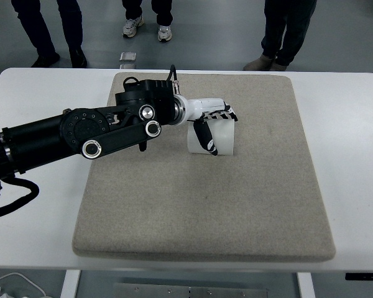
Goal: Upright white cup
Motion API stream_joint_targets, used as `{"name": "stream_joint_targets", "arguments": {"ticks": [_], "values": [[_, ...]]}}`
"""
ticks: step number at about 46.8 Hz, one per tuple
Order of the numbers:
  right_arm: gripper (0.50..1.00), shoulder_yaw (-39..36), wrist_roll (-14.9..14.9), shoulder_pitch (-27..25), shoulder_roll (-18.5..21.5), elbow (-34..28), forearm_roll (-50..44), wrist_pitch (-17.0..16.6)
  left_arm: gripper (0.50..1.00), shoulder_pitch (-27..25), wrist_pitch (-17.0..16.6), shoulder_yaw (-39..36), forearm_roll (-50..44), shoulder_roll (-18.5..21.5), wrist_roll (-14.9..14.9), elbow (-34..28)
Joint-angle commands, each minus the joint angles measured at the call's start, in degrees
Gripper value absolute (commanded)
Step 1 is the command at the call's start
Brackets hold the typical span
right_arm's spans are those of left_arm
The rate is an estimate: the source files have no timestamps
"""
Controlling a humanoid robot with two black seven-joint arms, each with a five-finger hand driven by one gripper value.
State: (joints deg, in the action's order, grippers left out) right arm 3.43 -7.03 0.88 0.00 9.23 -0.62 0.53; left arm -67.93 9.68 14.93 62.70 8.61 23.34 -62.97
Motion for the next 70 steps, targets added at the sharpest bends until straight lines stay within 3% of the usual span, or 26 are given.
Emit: {"name": "stream_joint_targets", "arguments": {"ticks": [1, 15, 25, 43, 57, 70], "values": [[0.930, 0.0, 0.0, 0.0, 0.0, 0.0, 0.0, 0.0, 0.596, 0.3, 0.4, 1.4, -1.4, 0.2, -0.1, 0.0], [0.930, 0.0, 0.0, 0.1, 0.0, 0.0, 0.0, 0.0, 0.591, 0.7, 2.0, 8.4, -11.3, 1.8, -0.7, 1.4], [0.930, 0.0, 0.0, 0.1, 0.0, 0.0, 0.0, 0.1, 0.591, 1.7, 5.2, 16.4, -17.8, 3.2, -4.0, 4.1], [0.930, 0.0, 0.0, 0.0, 0.0, 0.0, 0.0, 0.1, 0.589, 10.0, 11.1, 27.8, -21.7, 6.7, -15.7, 5.1], [0.930, 0.0, 0.0, 0.0, 0.0, 0.0, 0.0, 0.0, 0.591, 13.1, 11.3, 32.4, -23.6, 8.2, -24.1, 6.0], [0.930, 0.0, 0.0, 0.1, 0.0, 0.0, 0.0, 0.0, 0.591, 14.4, 11.5, 32.4, -27.0, 8.4, -34.7, 11.0]]}}
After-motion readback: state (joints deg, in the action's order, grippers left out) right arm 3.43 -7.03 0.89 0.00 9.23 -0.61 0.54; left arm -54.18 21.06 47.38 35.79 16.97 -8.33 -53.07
